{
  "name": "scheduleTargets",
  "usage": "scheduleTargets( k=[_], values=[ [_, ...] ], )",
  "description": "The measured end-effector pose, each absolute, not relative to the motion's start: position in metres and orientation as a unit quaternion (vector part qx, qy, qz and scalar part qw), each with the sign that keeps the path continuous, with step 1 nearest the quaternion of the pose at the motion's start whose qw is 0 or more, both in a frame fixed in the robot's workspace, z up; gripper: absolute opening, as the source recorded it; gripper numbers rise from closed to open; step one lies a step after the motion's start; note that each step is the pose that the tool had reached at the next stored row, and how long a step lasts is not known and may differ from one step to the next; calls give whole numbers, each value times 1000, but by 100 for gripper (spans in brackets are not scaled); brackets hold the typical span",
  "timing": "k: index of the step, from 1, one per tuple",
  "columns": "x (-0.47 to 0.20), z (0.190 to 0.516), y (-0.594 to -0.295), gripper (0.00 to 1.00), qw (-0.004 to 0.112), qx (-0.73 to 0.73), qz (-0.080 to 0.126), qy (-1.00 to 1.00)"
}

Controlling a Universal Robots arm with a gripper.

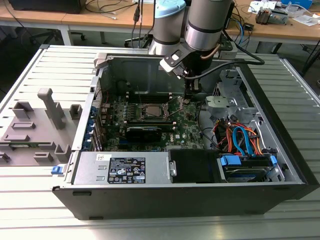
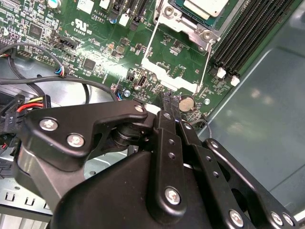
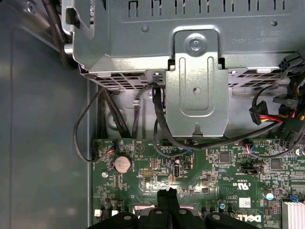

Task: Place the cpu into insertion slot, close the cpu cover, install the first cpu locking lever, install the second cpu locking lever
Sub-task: 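Close the cpu cover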

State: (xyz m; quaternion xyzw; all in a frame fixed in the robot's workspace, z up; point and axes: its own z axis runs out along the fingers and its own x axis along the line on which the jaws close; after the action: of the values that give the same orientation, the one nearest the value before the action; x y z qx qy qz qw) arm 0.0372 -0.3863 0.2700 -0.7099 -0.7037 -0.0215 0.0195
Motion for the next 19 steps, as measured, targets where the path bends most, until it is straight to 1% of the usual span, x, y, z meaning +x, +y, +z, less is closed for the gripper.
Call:
scheduleTargets(
  k=[19],
  values=[
    [38,265,-386,11,20,-710,-22,-704]
  ],
)
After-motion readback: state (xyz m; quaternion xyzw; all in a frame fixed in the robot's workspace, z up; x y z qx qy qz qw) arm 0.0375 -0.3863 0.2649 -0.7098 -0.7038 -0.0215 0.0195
